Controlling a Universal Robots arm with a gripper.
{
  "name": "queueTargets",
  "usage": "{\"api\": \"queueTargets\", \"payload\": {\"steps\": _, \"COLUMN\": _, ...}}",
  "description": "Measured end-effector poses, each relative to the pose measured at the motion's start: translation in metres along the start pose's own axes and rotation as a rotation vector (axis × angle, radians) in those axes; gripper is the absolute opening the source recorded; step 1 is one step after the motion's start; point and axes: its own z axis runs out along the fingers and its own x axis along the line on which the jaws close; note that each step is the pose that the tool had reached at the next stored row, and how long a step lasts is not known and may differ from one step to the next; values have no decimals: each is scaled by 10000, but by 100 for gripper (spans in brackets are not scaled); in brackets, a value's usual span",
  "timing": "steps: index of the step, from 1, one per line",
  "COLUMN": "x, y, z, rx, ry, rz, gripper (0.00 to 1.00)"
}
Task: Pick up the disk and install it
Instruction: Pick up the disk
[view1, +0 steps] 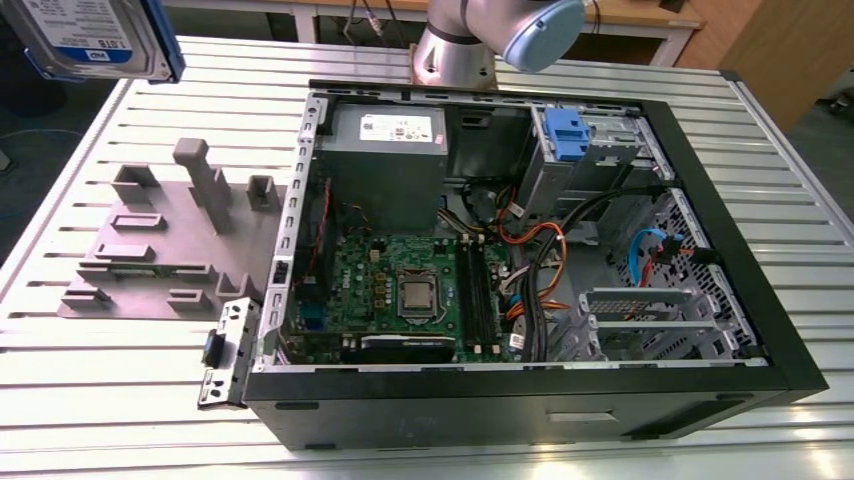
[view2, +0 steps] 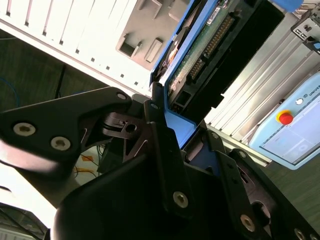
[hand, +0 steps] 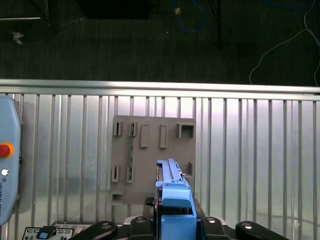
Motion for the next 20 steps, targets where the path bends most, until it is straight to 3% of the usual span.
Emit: {"api": "queueTargets", "payload": {"steps": 20, "x": 16, "y": -233, "z": -5, "rx": -1, "ry": -1, "rz": 14, "gripper": 36}}
